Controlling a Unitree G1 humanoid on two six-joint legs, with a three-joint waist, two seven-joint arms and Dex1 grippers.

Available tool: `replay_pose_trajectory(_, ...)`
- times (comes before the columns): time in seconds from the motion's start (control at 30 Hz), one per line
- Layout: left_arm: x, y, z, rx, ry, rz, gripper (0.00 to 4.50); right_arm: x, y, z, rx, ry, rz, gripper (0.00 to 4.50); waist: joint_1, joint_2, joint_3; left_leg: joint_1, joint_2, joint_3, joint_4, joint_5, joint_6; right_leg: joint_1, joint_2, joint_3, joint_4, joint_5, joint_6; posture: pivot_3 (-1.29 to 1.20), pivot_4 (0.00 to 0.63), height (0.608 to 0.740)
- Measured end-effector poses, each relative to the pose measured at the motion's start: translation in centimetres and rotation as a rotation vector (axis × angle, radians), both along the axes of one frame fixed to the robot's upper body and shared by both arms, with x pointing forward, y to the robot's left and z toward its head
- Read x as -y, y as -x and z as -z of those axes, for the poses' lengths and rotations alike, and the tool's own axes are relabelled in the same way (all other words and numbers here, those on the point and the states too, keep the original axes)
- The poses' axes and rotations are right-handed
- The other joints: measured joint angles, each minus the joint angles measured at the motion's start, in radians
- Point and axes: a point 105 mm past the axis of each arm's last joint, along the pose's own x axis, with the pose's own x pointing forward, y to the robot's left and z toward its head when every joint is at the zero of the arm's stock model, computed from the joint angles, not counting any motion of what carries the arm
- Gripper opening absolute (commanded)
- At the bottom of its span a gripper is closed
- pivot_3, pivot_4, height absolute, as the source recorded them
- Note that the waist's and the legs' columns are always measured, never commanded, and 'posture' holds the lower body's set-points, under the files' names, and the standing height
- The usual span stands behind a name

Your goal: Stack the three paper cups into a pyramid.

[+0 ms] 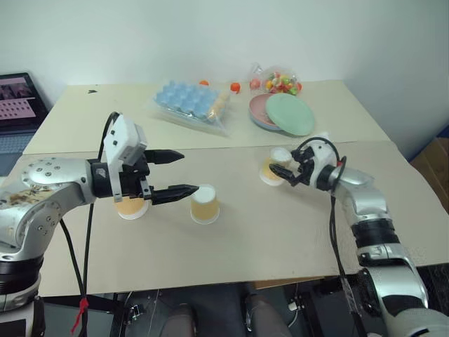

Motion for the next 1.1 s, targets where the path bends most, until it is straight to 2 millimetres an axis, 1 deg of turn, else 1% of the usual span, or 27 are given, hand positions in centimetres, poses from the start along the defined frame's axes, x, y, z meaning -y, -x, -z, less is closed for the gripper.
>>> replay_pose_trajectory(0.1, 0.0, 0.0, 0.0, 0.001, 0.001, -0.002, 4.50, -0.4, -0.5, -0.2, 0.008, 0.003, -0.007, 4.48, 0.001, 0.000, 0.000, 0.000, 0.000, 0.000, 0.000, 0.000, 0.000, 0.000, 0.000, 0.000, 0.000, 0.003, -0.005, 0.00, 0.150, 0.740)
replay_pose_trajectory(0.17, 0.2, 0.1, 0.0, 0.005, 0.002, 0.002, 4.50, -0.6, -0.7, -0.3, 0.014, -0.001, -0.015, 4.48, 0.001, 0.000, 0.000, 0.000, 0.000, 0.000, 0.000, 0.000, 0.000, 0.000, 0.000, 0.000, 0.000, 0.003, -0.005, 0.00, 0.150, 0.740)
replay_pose_trajectory(0.23, 0.3, 0.1, 0.0, 0.008, 0.006, 0.004, 4.50, -0.7, -0.8, -0.2, 0.012, -0.002, -0.023, 3.98, 0.001, 0.000, 0.000, 0.000, 0.000, 0.000, 0.000, 0.000, 0.000, 0.000, 0.000, 0.000, 0.000, 0.003, -0.005, 0.00, 0.150, 0.740)
replay_pose_trajectory(0.27, 0.3, 0.1, -0.1, 0.009, 0.006, 0.003, 4.50, -0.7, -0.8, -0.1, 0.011, 0.001, -0.024, 3.84, 0.001, 0.000, 0.000, 0.000, 0.000, 0.000, 0.000, 0.000, 0.000, 0.000, 0.000, 0.000, 0.000, 0.003, -0.005, 0.00, 0.150, 0.740)
replay_pose_trajectory(0.37, 0.3, 0.1, -0.1, 0.010, 0.005, 0.004, 4.50, -0.6, -0.8, 0.0, 0.012, 0.002, -0.025, 2.82, 0.000, 0.000, 0.000, 0.000, 0.000, 0.000, 0.000, 0.000, 0.000, 0.000, 0.000, 0.000, 0.000, 0.003, -0.005, 0.00, 0.150, 0.740)
replay_pose_trajectory(0.4, 0.3, 0.1, -0.1, 0.010, 0.005, 0.004, 4.50, -0.7, -0.8, 0.0, 0.012, 0.002, -0.028, 2.67, 0.000, 0.000, 0.000, 0.000, 0.000, 0.000, 0.000, 0.000, 0.000, 0.000, 0.000, 0.000, 0.000, 0.003, -0.005, 0.00, 0.150, 0.740)
replay_pose_trajectory(0.63, 0.3, 0.1, 0.0, 0.008, 0.005, 0.007, 4.50, -0.3, -0.1, -0.1, 0.030, 0.032, -0.043, 2.67, 0.001, 0.000, 0.000, 0.000, 0.000, 0.000, 0.000, 0.000, 0.000, 0.000, 0.000, 0.000, 0.000, 0.003, -0.005, 0.00, 0.150, 0.740)
replay_pose_trajectory(0.73, 0.3, 0.1, 0.0, 0.004, 0.005, 0.008, 4.50, -0.9, 0.8, -0.9, 0.031, 0.063, -0.069, 2.67, 0.000, 0.000, 0.000, 0.000, 0.000, 0.000, 0.000, 0.000, 0.000, 0.000, 0.000, 0.000, 0.001, 0.003, -0.005, 0.00, 0.150, 0.740)
replay_pose_trajectory(0.77, 0.3, 0.1, 0.0, 0.003, 0.005, 0.009, 4.50, -1.5, 1.1, -1.5, 0.031, 0.067, -0.083, 2.67, -0.002, 0.000, 0.000, 0.000, 0.000, 0.000, 0.000, 0.000, 0.000, -0.001, 0.000, 0.000, 0.001, 0.003, -0.005, 0.00, 0.150, 0.740)
replay_pose_trajectory(0.87, 0.3, 0.2, 0.0, 0.001, 0.005, 0.014, 4.50, -4.2, 3.1, -3.8, 0.042, 0.063, -0.168, 2.67, -0.001, 0.001, 0.000, 0.000, 0.001, -0.001, 0.000, 0.000, 0.000, -0.001, 0.002, 0.000, 0.002, 0.003, -0.005, 0.00, 0.150, 0.740)
replay_pose_trajectory(0.9, 0.3, 0.2, 0.0, 0.001, 0.005, 0.016, 4.50, -5.4, 4.3, -4.4, 0.044, 0.071, -0.205, 2.67, 0.002, 0.001, 0.000, 0.000, 0.001, -0.001, 0.000, 0.000, 0.000, -0.001, 0.002, -0.001, 0.002, 0.002, -0.003, 0.00, 0.150, 0.740)
replay_pose_trajectory(0.93, 0.2, 0.1, 0.0, 0.001, 0.004, 0.016, 4.50, -6.2, 5.0, -4.5, 0.039, 0.071, -0.230, 2.67, 0.004, 0.001, 0.000, 0.000, 0.001, -0.001, 0.000, 0.000, 0.000, -0.001, 0.002, -0.001, 0.003, -0.001, 0.001, 0.00, 0.150, 0.740)
replay_pose_trajectory(0.97, 0.2, 0.1, 0.0, 0.001, 0.004, 0.015, 4.50, -7.1, 5.8, -4.3, 0.029, 0.071, -0.259, 2.67, 0.005, 0.001, 0.000, 0.000, 0.001, -0.001, 0.000, 0.000, 0.000, -0.001, 0.001, -0.001, 0.003, -0.001, 0.001, 0.00, 0.150, 0.740)
replay_pose_trajectory(1.03, 0.2, 0.1, 0.1, 0.001, 0.003, 0.014, 4.50, -8.2, 6.8, -3.6, -0.001, 0.074, -0.290, 2.67, 0.007, 0.001, 0.000, 0.000, 0.001, -0.001, 0.001, 0.000, 0.000, -0.001, 0.001, -0.001, 0.002, -0.001, 0.002, 0.00, 0.150, 0.740)
replay_pose_trajectory(1.1, 0.1, 0.0, 0.1, -0.001, 0.003, 0.013, 4.50, -8.9, 7.6, -3.1, -0.030, 0.068, -0.304, 2.67, 0.011, 0.001, 0.000, 0.000, 0.001, -0.001, 0.001, 0.000, 0.000, -0.001, 0.001, -0.001, 0.002, -0.001, 0.002, 0.00, 0.150, 0.740)
